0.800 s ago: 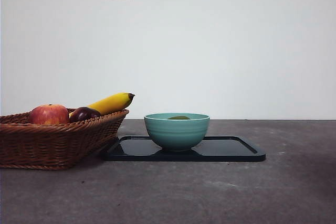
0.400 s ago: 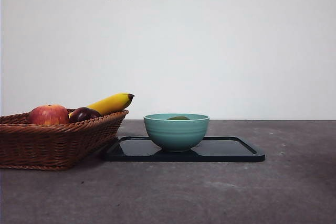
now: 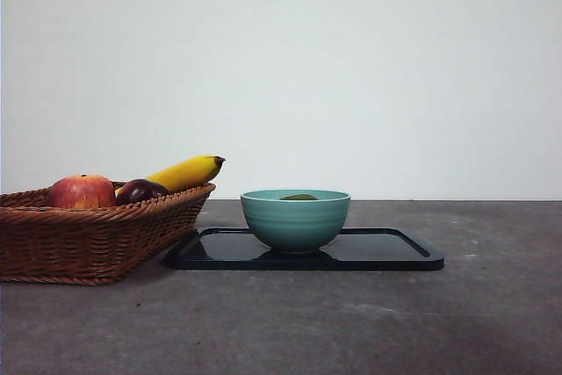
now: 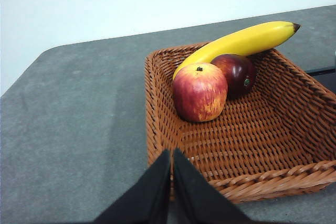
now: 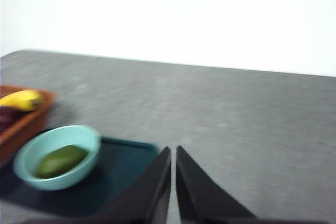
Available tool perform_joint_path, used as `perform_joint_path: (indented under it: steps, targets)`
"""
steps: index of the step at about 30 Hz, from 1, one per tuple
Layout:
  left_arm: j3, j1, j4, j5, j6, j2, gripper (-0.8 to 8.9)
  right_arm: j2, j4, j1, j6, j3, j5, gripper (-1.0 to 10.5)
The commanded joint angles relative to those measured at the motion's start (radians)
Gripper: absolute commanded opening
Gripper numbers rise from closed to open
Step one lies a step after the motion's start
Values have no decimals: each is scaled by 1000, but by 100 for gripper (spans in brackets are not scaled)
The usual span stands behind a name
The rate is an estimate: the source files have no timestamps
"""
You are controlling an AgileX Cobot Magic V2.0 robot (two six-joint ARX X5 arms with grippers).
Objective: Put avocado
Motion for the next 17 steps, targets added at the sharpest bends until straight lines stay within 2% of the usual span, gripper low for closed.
perform_joint_path:
  steps: [1,8,17]
  targets:
    - [-21,2,-8,-2,-3,-2,8,-64,90,-43,-11,-98,8,7]
    - [-21,2,-8,-2,-3,-2,8,-238,181,-82,-10,-304,93,7]
    - [-21,2,-8,-2,-3,-2,8,-341,189,-84,-6,-437,154,7]
